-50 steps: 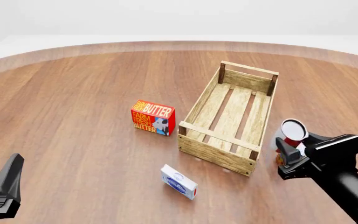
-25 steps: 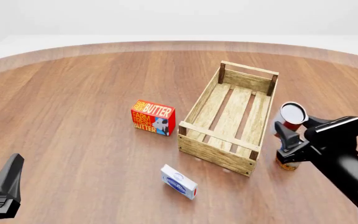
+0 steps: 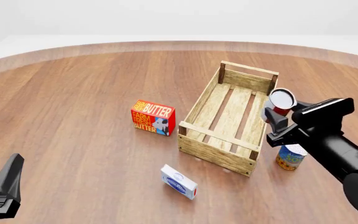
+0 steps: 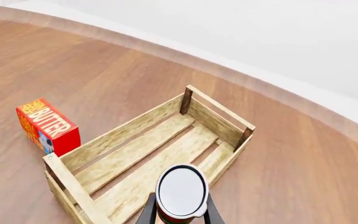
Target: Pick up the tomato sauce, and put it in the wooden tray.
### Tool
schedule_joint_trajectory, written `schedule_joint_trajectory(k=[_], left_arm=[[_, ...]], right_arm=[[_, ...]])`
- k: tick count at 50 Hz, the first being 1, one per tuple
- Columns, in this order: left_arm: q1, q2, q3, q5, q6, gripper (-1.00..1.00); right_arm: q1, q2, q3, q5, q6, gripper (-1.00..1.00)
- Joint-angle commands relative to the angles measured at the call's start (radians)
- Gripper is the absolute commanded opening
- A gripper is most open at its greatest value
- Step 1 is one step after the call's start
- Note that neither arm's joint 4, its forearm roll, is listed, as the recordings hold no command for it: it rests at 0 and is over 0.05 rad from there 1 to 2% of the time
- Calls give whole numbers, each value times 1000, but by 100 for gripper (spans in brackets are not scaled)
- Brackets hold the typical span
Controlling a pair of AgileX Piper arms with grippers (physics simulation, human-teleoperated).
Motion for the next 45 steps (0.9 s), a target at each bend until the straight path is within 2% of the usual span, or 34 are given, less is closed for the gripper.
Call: schedule_joint_trajectory(k=[1,45], left_arm=[[0,0,0,0,0,100],[0,0,0,0,0,100]], right_arm=[[11,60,-67,1,9,-100],[18,271,-297,44,-6,-100]])
